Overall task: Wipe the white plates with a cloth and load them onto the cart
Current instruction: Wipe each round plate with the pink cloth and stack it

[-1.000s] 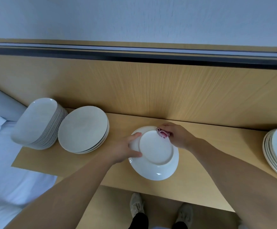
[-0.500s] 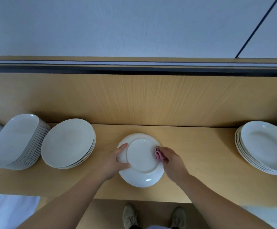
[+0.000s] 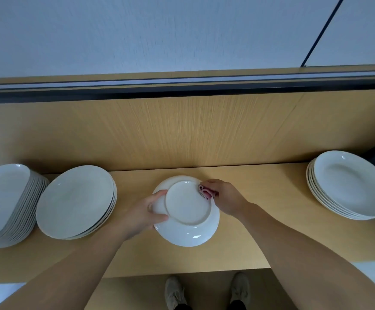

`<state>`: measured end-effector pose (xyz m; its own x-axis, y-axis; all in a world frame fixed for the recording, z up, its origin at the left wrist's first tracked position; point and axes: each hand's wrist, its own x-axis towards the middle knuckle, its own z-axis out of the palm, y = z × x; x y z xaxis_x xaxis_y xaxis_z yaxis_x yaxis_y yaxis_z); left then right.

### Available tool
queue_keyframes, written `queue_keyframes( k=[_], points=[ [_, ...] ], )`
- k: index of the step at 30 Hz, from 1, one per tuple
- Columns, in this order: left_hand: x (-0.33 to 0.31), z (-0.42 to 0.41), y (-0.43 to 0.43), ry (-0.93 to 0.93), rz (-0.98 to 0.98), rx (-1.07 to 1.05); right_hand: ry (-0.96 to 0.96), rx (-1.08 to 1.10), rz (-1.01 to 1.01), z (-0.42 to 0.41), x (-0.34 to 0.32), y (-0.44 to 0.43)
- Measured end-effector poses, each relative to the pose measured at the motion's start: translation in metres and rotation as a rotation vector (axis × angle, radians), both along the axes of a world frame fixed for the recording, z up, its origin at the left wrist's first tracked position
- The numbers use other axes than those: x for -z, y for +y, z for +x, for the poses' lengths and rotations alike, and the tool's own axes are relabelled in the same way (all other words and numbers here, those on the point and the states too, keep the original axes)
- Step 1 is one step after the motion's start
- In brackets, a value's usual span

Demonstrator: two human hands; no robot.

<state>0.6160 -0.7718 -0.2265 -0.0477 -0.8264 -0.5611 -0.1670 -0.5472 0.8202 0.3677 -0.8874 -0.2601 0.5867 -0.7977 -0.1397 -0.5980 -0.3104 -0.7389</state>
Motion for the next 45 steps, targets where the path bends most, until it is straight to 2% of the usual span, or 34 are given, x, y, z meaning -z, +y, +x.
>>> queue_keyframes(
  k=[6, 12, 16, 28, 36, 38, 41, 45],
  points=[
    [0.004, -0.006, 0.003, -0.082, -0.029, -0.073, -0.037, 0.081, 0.028, 0.0, 0.001, 0.01],
    [0.01, -0.008, 0.011, -0.071, -0.033, -0.101, -0.108, 0.298, 0.066, -0.011, 0.007, 0.069],
    [0.013, -0.015, 0.019, -0.083, -0.056, -0.098, -0.131, 0.293, 0.041, -0.016, 0.012, 0.108],
    [0.01, -0.023, -0.005, -0.117, -0.065, -0.176, 0.025, 0.2, -0.002, -0.021, 0.004, 0.032],
    [0.016, -0.03, 0.002, -0.182, -0.093, -0.191, -0.129, 0.417, 0.1, -0.01, 0.006, 0.064],
    [0.018, -0.032, 0.004, -0.192, -0.106, -0.2, -0.153, 0.441, 0.051, -0.007, 0.006, 0.083],
    [0.017, -0.038, 0.006, -0.21, -0.119, -0.221, -0.08, 0.418, -0.117, -0.002, 0.019, 0.111],
    [0.015, -0.04, 0.007, -0.198, -0.126, -0.212, -0.011, 0.305, -0.161, -0.004, 0.024, 0.125]
  ],
)
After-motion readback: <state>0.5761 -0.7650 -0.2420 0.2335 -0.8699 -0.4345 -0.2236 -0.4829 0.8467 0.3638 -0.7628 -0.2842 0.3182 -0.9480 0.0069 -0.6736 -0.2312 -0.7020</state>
